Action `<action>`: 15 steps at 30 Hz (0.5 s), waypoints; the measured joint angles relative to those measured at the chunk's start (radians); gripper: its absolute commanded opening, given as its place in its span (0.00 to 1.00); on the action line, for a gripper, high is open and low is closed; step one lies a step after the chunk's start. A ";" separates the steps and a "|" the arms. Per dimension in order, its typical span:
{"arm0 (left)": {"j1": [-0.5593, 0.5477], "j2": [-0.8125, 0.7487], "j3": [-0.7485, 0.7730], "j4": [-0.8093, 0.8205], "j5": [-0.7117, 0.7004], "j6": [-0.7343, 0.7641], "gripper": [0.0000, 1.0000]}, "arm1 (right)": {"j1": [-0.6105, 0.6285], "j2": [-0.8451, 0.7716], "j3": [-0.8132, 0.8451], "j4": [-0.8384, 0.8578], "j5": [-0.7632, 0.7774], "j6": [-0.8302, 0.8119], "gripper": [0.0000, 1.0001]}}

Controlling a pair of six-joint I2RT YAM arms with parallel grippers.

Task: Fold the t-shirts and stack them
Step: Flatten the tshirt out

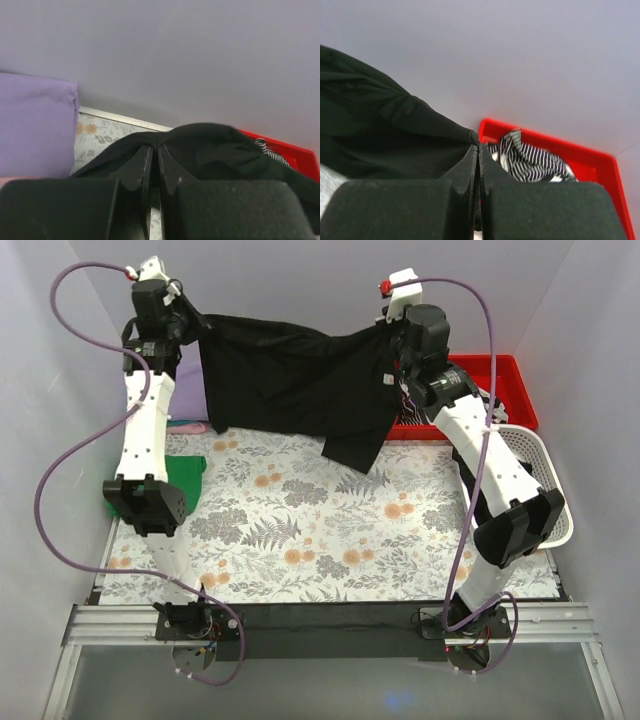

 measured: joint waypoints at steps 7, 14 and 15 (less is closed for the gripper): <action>0.031 -0.335 -0.410 0.078 0.103 -0.018 0.00 | 0.000 -0.126 -0.055 0.006 -0.112 0.014 0.01; 0.022 -0.676 -0.808 0.106 0.179 -0.037 0.00 | 0.000 -0.443 -0.557 0.014 -0.245 0.106 0.01; 0.022 -0.710 -0.847 0.099 0.189 -0.040 0.00 | 0.001 -0.475 -0.602 0.000 -0.259 0.119 0.01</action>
